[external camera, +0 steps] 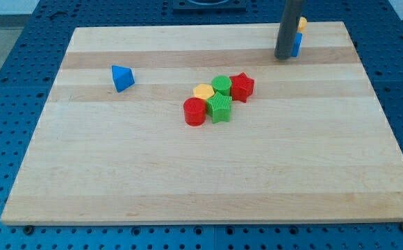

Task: Slide the blue triangle above the red star

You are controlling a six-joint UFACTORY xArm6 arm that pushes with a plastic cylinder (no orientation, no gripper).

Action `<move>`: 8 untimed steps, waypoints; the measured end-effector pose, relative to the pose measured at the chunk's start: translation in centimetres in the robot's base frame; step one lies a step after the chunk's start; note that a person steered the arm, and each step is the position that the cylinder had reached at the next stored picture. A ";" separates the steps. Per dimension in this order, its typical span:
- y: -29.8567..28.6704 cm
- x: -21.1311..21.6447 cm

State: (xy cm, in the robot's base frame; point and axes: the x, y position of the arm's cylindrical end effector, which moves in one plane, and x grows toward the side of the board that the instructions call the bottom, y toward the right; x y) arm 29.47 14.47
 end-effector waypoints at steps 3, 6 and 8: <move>-20.2 0.3; -35.3 4.0; -30.6 5.9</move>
State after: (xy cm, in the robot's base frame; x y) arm 35.36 -16.13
